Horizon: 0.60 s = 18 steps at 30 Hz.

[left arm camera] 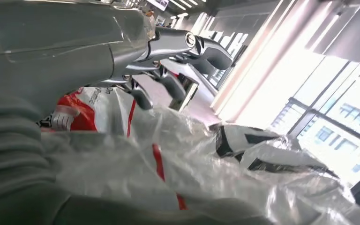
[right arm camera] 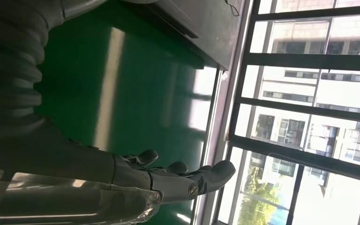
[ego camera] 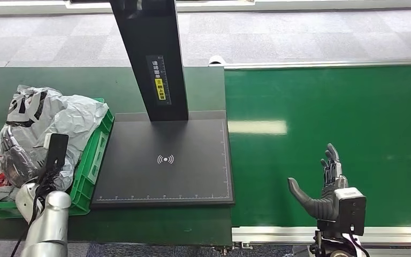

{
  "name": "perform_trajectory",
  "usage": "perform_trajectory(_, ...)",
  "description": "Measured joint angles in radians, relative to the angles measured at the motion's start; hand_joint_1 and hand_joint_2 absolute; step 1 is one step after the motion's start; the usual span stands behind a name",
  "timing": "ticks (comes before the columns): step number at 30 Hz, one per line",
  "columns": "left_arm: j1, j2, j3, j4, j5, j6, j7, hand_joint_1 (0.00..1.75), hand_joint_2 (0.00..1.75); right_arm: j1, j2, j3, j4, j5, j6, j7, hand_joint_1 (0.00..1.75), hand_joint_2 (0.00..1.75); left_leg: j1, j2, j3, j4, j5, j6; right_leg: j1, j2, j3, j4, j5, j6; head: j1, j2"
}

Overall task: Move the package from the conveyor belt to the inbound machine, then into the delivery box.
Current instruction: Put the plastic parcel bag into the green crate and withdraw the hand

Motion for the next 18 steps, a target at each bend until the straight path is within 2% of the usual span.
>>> perform_trajectory(6,0.021,-0.092,0.106,-0.157,0.117,0.003,-0.275,0.00,0.00,-0.005,0.000,0.005,0.001,-0.003,-0.001,0.000,0.00,1.75,0.000,0.000,-0.007,0.001,-0.001,0.000,0.000,0.000,-0.006,0.000,0.000,0.000,0.000,0.000)
perform_trajectory(9,0.026,-0.141,0.147,-0.235,0.246,0.003,-0.428,0.00,0.00,-0.011,0.000,0.010,0.006,-0.007,-0.004,0.000,0.00,1.75,0.000,0.000,-0.010,0.001,-0.001,0.000,0.000,0.000,-0.009,0.000,0.000,0.000,0.000,0.000)
perform_trajectory(11,0.040,-0.172,0.152,-0.300,0.349,0.004,-0.487,0.00,0.00,-0.016,0.001,0.015,0.013,-0.010,-0.008,-0.003,0.00,1.75,0.000,0.000,-0.011,0.001,-0.001,0.000,0.000,0.000,-0.010,0.000,0.000,0.000,0.000,0.000)
perform_trajectory(13,0.065,-0.194,0.130,-0.375,0.461,0.004,-0.500,0.00,0.00,-0.021,0.001,0.019,0.023,-0.013,-0.013,-0.006,0.00,1.75,0.000,0.000,-0.011,0.001,-0.001,0.000,0.000,0.000,-0.011,0.000,0.000,0.000,0.000,0.000)
perform_trajectory(17,0.121,-0.199,0.004,-0.470,0.678,0.000,-0.505,0.00,1.75,-0.034,-0.001,0.029,0.040,-0.020,-0.021,-0.013,0.00,1.75,0.000,-0.001,-0.012,0.001,-0.001,0.000,0.000,-0.001,-0.011,-0.001,0.000,0.000,0.000,0.000)
perform_trajectory(18,0.131,-0.193,-0.037,-0.477,0.725,-0.016,-0.502,0.00,1.75,-0.037,-0.001,0.030,0.043,-0.023,-0.022,-0.015,0.00,1.75,0.000,-0.002,-0.012,0.001,-0.001,0.000,0.000,-0.001,-0.011,-0.001,0.000,0.000,0.000,0.000)
